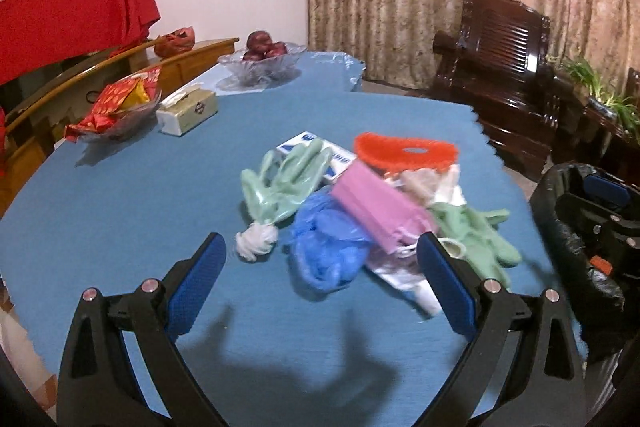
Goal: Collect trash
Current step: 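Move both tools back over the trash pile on the table, then grasp the pink face mask with the right tool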
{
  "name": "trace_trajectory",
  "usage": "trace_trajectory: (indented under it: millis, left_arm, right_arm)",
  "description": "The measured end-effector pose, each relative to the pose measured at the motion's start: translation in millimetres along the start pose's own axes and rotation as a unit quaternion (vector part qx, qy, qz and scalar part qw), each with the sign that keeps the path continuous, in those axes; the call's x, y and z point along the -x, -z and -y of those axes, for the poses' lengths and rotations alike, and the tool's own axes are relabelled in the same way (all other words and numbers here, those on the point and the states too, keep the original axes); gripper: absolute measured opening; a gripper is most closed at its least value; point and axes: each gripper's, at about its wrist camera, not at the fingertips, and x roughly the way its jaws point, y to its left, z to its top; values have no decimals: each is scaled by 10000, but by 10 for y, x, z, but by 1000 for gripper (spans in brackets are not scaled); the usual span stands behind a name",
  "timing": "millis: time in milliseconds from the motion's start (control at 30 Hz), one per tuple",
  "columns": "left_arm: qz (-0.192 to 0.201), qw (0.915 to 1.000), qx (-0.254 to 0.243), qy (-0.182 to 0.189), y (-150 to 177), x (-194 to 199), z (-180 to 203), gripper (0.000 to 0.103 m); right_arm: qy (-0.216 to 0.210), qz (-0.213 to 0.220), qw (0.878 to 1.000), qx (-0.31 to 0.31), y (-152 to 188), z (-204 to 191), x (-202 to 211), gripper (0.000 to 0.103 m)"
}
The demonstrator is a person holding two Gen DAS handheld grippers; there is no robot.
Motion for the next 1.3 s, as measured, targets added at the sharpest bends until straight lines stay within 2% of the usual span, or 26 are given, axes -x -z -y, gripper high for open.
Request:
trace_trajectory:
  millis: [133, 167, 233, 433, 533, 733, 767, 833, 900, 1133, 1300]
  left_arm:
    - [-83, 9999, 110, -85, 66, -46, -160, 89]
    - [-105, 9998, 121, -96, 78, -54, -188, 86]
    - [-157, 9996, 177, -143, 100, -70, -278, 85]
    - [-216, 9990, 302, -243, 137, -90, -450, 85]
    - [-252, 9988, 347, -248, 145, -111, -498, 85]
    - [-285, 9984, 418, -244, 162, -153, -549, 85]
    - [-293, 9984, 424, -247, 164, -154, -542, 85]
    - [-313, 9982, 436, -255, 159, -168, -556, 85]
    - [-313, 9981, 455, -255, 155, -170, -566, 85]
    - [-318, 9982, 460, -207, 145, -164, -535, 85]
    - [-318, 9987, 396, -106, 144, -138, -427, 85]
  right_arm:
    - [-369, -204, 9989, 211, 22, -248, -207, 64]
    - [-476, -256, 9982, 257, 19, -304, -259, 60]
    - [-656, -342, 9966, 348, 26, -426, -363, 52]
    - [-953, -517, 9923, 591, 71, -719, -592, 46]
    - [-971, -655, 9908, 680, 100, -796, -731, 42]
    - [-856, -716, 9902, 843, 118, -842, -912, 41]
    - [-873, -723, 9898, 862, 107, -848, -925, 38]
    - [-915, -739, 9892, 880, 88, -839, -913, 17]
    - [-1033, -752, 9887, 784, 68, -799, -873, 12]
    - [-1275, -690, 9886, 404, 26, -629, -603, 9]
    - [-1206, -903, 9877, 424, 94, -543, -471, 14]
